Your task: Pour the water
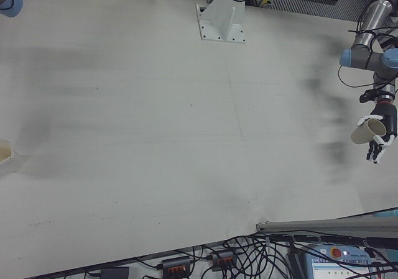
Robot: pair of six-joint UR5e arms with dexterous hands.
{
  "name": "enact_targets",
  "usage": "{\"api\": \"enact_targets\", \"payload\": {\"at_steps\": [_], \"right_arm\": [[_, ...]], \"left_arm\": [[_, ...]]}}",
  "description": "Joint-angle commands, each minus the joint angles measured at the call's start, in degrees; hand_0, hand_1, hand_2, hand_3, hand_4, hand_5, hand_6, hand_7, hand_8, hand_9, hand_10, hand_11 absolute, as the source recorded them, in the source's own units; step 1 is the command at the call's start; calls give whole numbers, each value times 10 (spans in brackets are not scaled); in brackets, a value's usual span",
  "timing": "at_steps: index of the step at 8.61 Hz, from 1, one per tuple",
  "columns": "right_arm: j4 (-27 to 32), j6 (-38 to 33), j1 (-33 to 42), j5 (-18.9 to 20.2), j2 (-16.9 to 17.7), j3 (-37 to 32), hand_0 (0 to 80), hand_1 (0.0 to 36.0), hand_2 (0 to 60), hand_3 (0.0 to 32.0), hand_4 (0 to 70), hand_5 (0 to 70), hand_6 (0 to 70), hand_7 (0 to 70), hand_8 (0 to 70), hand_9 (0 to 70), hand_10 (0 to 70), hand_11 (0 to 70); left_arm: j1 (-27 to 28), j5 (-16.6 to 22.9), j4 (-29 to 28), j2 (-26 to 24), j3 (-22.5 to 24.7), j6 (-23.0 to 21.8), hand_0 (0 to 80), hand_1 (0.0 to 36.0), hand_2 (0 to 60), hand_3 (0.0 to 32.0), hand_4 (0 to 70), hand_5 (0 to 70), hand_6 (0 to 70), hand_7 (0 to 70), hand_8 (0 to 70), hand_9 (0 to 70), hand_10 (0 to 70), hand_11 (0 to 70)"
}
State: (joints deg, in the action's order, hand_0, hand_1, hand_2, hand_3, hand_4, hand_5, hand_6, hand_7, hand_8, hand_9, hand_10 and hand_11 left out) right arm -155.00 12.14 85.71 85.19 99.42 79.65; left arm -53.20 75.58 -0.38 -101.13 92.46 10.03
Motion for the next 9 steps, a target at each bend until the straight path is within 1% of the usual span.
{"api": "enact_targets", "payload": {"at_steps": [1, 2, 3, 4, 5, 6, 7, 8, 9], "right_arm": [[108, -1, -8, -3, -27, -161, 583, 242, 90, 0, 36, 103, 211, 147, 125, 123, 0, 0], [111, 0, -12, -2, -40, -189, 582, 242, 98, 0, 45, 101, 214, 149, 118, 116, 0, 0], [111, 3, -12, -2, -64, -226, 581, 242, 108, 0, 66, 101, 221, 160, 112, 110, 0, 0], [117, 5, -12, -2, -89, -265, 572, 236, 110, 0, 69, 99, 220, 157, 116, 116, 0, 0], [148, 10, -14, -4, -105, -311, 564, 230, 110, 0, 60, 98, 218, 147, 123, 126, 0, 0], [180, 9, -15, -5, -127, -367, 563, 230, 106, 0, 44, 97, 208, 133, 120, 121, 0, 0], [216, 8, -17, -5, -137, -413, 560, 229, 116, 0, 56, 98, 215, 140, 126, 130, 0, 0], [229, 15, -19, -5, -137, -437, 562, 229, 118, 0, 57, 98, 214, 144, 126, 129, 0, 0], [230, 17, -20, -5, -136, -446, 569, 236, 116, 0, 82, 92, 188, 73, 89, 77, 0, 0]], "left_arm": [[1, 0, 19, -4, 7, -3, 800, 360, 600, 0, 369, 700, 176, 113, 105, 32, 50, 115], [0, 0, 20, -3, 7, -4, 800, 360, 600, 0, 369, 700, 175, 112, 105, 32, 50, 116], [0, -1, 18, 1, 8, -5, 800, 360, 600, 0, 369, 700, 176, 112, 105, 32, 50, 116], [-1, -1, 16, 3, 8, -5, 800, 360, 600, 0, 367, 700, 175, 111, 105, 32, 50, 115], [-1, -1, 14, 4, 8, -5, 800, 360, 600, 0, 364, 700, 173, 109, 105, 31, 50, 115], [-1, 0, 14, 4, 8, -5, 800, 360, 600, 0, 362, 700, 173, 108, 104, 31, 50, 115], [-1, 0, 15, 4, 12, -5, 800, 360, 600, 0, 360, 700, 171, 108, 104, 30, 50, 115], [-2, 0, 17, 4, 16, -5, 800, 360, 600, 0, 360, 700, 171, 109, 104, 30, 49, 114], [-1, 0, 21, 4, 23, -5, 800, 360, 600, 0, 360, 700, 171, 109, 104, 31, 49, 114]]}}
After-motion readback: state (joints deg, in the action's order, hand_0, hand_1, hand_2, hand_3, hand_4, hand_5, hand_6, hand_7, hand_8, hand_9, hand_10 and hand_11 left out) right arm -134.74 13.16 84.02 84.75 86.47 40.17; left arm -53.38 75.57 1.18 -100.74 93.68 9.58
